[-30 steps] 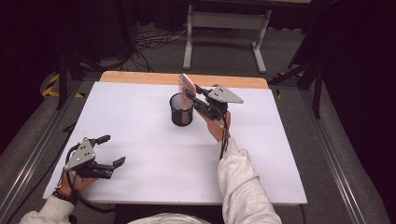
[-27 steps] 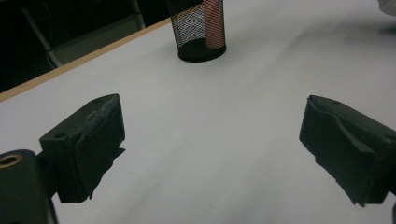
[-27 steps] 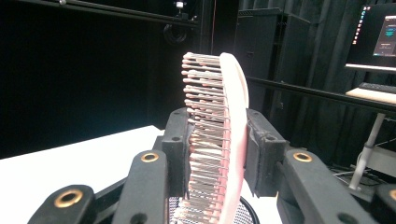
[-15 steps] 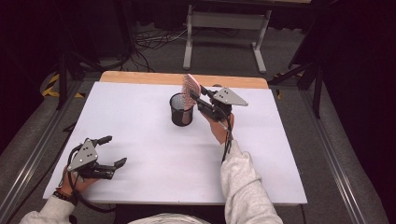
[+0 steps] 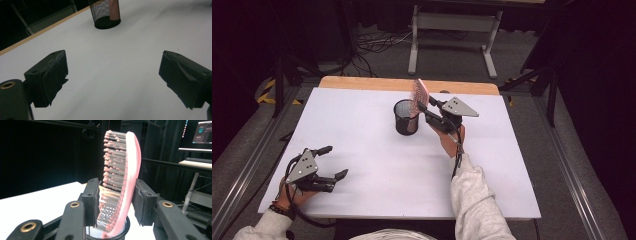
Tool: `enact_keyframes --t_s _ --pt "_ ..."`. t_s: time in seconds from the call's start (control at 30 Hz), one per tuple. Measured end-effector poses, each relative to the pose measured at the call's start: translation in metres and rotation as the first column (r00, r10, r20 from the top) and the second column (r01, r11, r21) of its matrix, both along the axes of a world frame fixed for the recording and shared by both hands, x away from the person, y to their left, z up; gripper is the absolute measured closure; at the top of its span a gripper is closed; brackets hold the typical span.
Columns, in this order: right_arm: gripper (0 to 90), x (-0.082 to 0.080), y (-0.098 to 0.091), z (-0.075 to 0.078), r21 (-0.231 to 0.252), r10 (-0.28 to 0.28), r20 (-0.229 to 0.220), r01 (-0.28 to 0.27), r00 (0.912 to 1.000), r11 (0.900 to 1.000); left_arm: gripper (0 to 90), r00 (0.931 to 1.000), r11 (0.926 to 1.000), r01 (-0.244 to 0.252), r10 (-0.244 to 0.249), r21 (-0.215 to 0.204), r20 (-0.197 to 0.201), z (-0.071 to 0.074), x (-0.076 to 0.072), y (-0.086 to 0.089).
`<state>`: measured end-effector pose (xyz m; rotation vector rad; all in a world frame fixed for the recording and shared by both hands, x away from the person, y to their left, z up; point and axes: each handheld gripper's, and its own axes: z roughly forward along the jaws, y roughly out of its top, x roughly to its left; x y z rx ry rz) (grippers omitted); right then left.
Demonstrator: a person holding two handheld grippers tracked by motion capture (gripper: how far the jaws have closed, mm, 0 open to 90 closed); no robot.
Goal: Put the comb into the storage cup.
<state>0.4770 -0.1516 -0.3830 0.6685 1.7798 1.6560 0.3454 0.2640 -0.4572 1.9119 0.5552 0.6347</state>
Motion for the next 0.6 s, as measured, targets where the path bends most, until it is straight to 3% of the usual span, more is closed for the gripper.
enact_keyframes --t_s 0.6 --pt "58.0 -0.024 -0.006 -0.001 -0.123 -0.024 0.023 0.027 0.9995 0.9920 9.6 0.9999 0.9998 -0.013 0.013 0.012 -0.001 -0.001 0.000 -0.002"
